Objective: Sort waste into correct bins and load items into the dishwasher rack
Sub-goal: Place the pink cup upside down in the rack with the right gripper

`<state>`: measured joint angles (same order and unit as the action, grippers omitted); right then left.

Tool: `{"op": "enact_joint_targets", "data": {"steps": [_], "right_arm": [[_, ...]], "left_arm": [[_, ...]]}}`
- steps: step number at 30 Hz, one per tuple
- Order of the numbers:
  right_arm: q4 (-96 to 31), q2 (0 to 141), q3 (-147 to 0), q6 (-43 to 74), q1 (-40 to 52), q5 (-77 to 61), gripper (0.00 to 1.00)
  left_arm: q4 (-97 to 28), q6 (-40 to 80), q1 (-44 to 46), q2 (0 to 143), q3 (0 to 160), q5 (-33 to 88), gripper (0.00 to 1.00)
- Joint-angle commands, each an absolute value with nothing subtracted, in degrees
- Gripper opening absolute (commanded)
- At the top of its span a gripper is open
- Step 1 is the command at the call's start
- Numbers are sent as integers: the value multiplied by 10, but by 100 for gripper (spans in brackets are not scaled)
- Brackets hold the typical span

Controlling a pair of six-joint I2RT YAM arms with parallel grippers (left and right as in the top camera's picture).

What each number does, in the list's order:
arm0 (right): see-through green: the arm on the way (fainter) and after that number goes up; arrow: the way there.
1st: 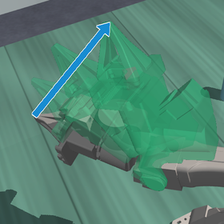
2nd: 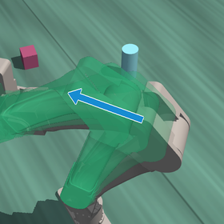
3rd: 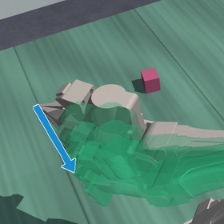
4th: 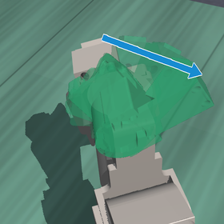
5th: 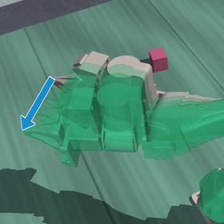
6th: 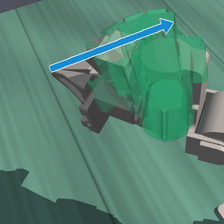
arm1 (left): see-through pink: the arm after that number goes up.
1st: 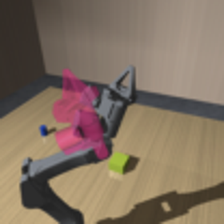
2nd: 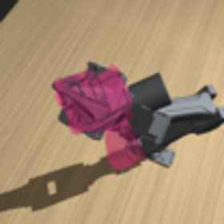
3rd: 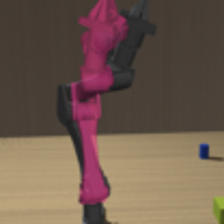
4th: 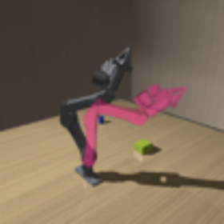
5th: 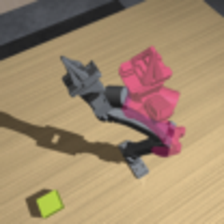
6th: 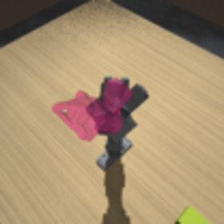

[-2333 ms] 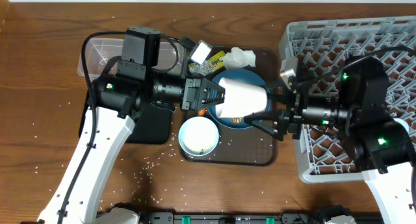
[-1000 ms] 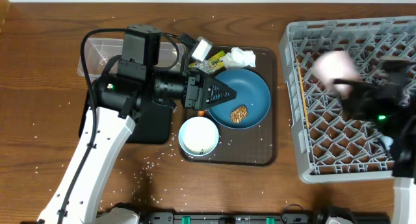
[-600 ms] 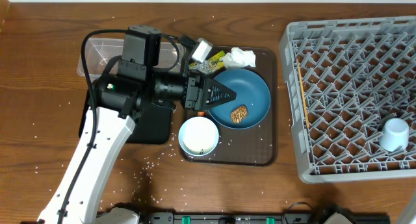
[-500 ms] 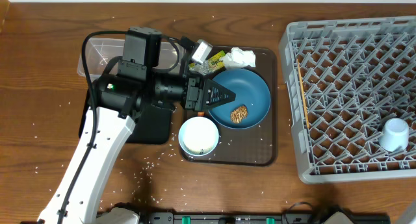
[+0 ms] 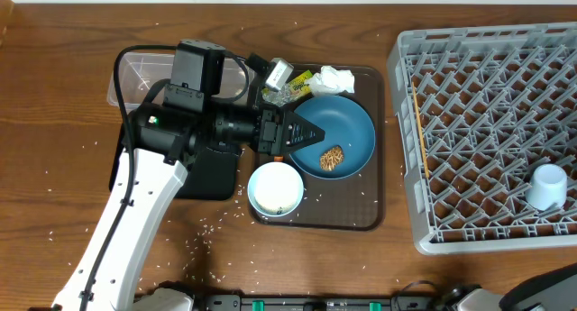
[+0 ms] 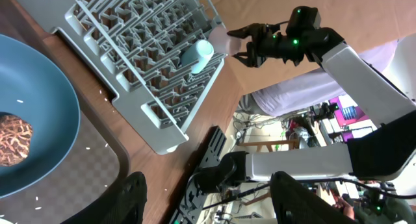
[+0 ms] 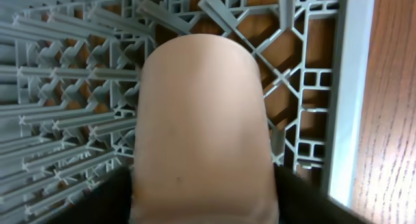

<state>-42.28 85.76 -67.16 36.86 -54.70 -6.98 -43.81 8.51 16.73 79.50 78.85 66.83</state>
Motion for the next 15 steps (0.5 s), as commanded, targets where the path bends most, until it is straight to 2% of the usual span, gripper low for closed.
{"op": "enact_joint_targets", "data": {"steps": [1, 7, 12, 15], "right_arm": [[-420, 870, -678, 376, -562, -115, 75], [-405, 850, -700, 344, -573, -254, 80], [-415, 788, -733, 289, -545, -430, 79], [-428, 736, -735, 249, -488, -438, 78]], "left_arm": [[-441, 73, 168, 794, 790, 663, 62], [-452, 73, 168, 793, 790, 628, 61], [-500, 73, 181, 791, 790, 432, 61], [-507, 70, 203, 794, 790, 284, 61]]}}
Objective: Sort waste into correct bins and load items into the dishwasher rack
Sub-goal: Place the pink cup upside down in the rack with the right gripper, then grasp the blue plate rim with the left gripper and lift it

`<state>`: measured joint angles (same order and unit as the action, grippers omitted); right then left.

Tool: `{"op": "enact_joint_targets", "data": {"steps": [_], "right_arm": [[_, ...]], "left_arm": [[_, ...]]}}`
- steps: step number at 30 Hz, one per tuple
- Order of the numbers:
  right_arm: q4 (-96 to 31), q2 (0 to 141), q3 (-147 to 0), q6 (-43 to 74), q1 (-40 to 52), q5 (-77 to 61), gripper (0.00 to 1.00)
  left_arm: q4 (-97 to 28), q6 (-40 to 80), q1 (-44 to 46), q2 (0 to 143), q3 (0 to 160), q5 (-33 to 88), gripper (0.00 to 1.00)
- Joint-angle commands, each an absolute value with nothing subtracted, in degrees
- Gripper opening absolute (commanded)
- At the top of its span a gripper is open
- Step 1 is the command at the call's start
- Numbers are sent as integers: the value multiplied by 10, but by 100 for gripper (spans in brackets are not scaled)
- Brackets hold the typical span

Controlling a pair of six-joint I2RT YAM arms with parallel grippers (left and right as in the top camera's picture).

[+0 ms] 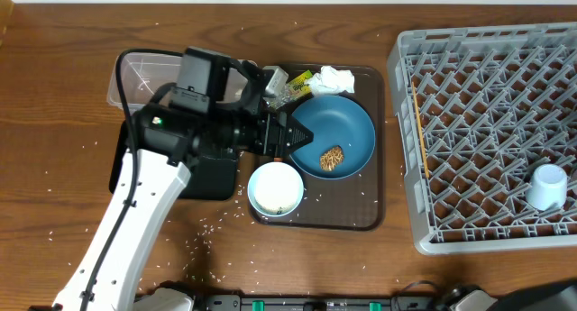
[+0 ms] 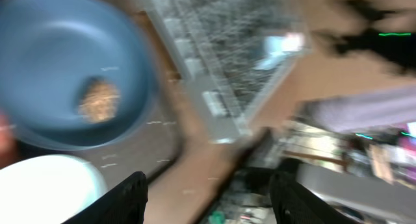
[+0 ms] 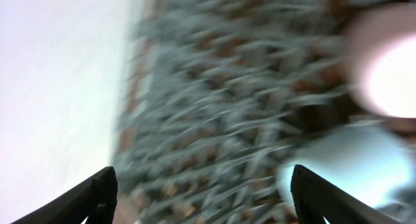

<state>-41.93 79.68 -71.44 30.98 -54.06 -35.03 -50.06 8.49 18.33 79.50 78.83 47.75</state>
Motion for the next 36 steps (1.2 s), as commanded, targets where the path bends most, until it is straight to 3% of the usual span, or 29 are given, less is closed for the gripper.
{"op": "enact_joint_targets", "data": {"steps": [1, 4, 12, 29, 34, 36], "right_arm": [[-437, 721, -735, 229, -465, -430, 77], [-487, 679, -735, 186, -377, -356, 77], [-592, 655, -734, 160, -197, -194, 81], [-601, 657, -734, 156, -175, -193, 82], [-601, 657, -734, 156, -175, -193, 84], [-602, 658, -734, 156, -175, -193, 85]], "left_arm": [[-510, 71, 211, 795, 789, 231, 61], [-512, 71, 234, 808, 778, 121, 61], [-486, 74, 260, 920, 768, 93, 61], [-365, 89, 287, 1123, 768, 39, 57], [-345, 89, 288, 1147, 768, 69, 40], [-340, 89, 288, 1150, 768, 69, 24]]}}
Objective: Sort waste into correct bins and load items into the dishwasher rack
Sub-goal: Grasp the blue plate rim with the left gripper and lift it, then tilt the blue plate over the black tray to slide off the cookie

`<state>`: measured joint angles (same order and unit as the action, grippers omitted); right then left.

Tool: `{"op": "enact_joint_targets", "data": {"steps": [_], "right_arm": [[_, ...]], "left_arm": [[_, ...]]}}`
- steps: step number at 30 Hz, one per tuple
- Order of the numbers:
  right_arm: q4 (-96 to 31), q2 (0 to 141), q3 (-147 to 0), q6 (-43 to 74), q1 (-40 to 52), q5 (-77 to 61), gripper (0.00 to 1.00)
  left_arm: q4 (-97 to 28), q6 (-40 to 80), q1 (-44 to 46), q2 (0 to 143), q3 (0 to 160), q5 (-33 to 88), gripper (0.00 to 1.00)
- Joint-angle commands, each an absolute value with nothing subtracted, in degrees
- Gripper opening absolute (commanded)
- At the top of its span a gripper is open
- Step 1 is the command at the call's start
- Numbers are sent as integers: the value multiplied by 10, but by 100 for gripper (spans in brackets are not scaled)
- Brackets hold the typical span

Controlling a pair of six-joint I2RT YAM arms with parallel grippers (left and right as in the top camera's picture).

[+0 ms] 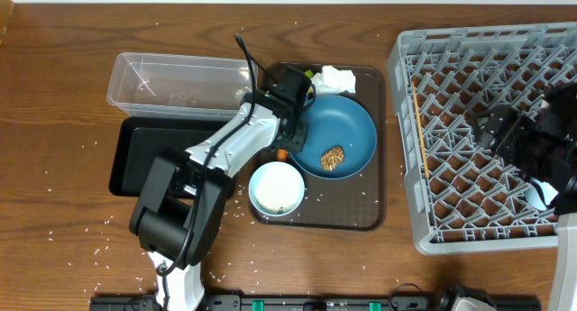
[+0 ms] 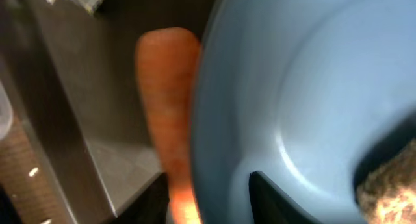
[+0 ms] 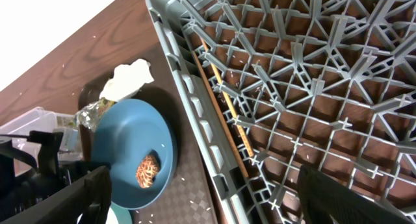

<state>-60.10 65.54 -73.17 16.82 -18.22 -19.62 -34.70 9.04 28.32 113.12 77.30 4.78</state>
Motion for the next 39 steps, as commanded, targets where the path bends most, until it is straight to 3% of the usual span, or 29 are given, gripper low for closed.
{"op": "enact_joint_targets", "data": {"steps": [1, 2, 4, 16, 32, 39], "right_arm": [[-603, 658, -734, 156, -175, -193, 85], [-604, 658, -734, 156, -175, -193, 85], [-607, 658, -734, 156, -175, -193, 86], [-613, 658, -734, 156, -175, -193, 86], [-622, 658, -734, 145, -175, -193, 87], [-625, 658, -734, 145, -175, -193, 88]], "left_arm": [[-338, 88, 288, 1150, 768, 69, 19], [-335, 88, 288, 1150, 768, 69, 9], [-333, 89, 288, 1145, 769, 69, 6], [-358, 89, 288, 1012, 783, 72, 6], [-559, 86, 199, 738, 784, 8, 6], [-660, 98, 141, 673, 784, -192, 6]]}}
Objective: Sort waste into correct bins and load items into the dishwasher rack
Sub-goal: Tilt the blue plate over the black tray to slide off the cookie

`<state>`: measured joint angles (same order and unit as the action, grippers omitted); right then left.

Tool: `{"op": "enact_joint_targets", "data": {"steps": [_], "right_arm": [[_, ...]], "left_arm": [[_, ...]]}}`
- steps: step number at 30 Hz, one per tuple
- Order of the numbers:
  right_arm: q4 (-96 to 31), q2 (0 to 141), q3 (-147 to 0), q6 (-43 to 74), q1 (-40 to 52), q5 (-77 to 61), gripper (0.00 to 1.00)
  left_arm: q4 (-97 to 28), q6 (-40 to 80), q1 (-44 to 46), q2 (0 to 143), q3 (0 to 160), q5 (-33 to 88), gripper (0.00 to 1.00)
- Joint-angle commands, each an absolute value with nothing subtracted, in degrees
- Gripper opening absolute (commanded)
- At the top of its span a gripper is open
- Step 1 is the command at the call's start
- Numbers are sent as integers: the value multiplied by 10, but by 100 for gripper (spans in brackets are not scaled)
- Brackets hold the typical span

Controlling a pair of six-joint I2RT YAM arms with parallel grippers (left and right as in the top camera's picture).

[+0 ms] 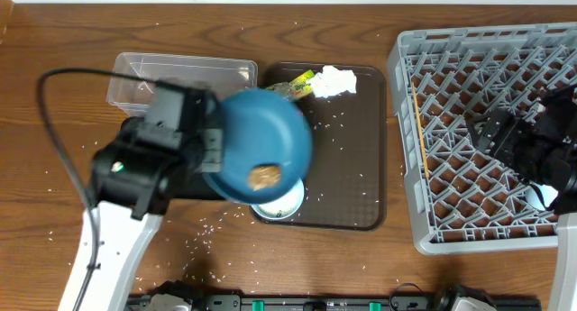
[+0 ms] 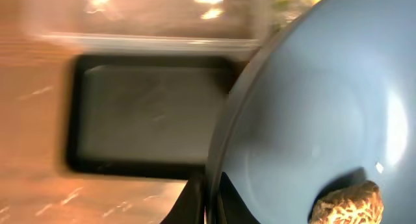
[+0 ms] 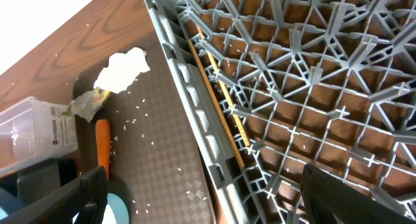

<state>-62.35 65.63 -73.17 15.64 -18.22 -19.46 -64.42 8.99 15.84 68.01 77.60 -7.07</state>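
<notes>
A blue plate with a brown lump of food hangs tilted above the left end of the brown tray. My left gripper is shut on the plate's left rim. In the left wrist view the plate fills the right half. An orange carrot lies on the tray; the overhead view hides it under the plate. A white bowl peeks out below the plate. My right gripper is open over the grey dishwasher rack, holding nothing.
A clear plastic bin and a black bin sit left of the tray. A crumpled napkin and a wrapper lie at the tray's far edge. Chopsticks rest in the rack's left side. Rice grains dot the table.
The plate lay flat on the tray with my left gripper at its left rim. Now it is gripped, raised and shifted left, tilted. My right arm has barely moved.
My left gripper hovered open above the plate's left edge while my right gripper was around a white cup in the rack. The cup then stood alone in the rack. Later my left gripper was low at the plate's rim beside the carrot, and now holds the plate up.
</notes>
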Motion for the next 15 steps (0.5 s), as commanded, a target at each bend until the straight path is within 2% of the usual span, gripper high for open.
{"op": "enact_joint_targets", "data": {"steps": [1, 4, 12, 15], "right_arm": [[-625, 658, -734, 145, -175, -193, 88], [-625, 658, -734, 145, -175, -193, 88], [-625, 658, -734, 145, -175, -196, 88], [-624, 658, -734, 145, -175, -196, 88]], "left_arm": [[-678, 122, 137, 671, 784, -254, 6], [-712, 174, 136, 674, 783, -389, 6], [-770, 267, 136, 745, 783, -589, 6], [-776, 284, 145, 786, 783, -619, 6]]}}
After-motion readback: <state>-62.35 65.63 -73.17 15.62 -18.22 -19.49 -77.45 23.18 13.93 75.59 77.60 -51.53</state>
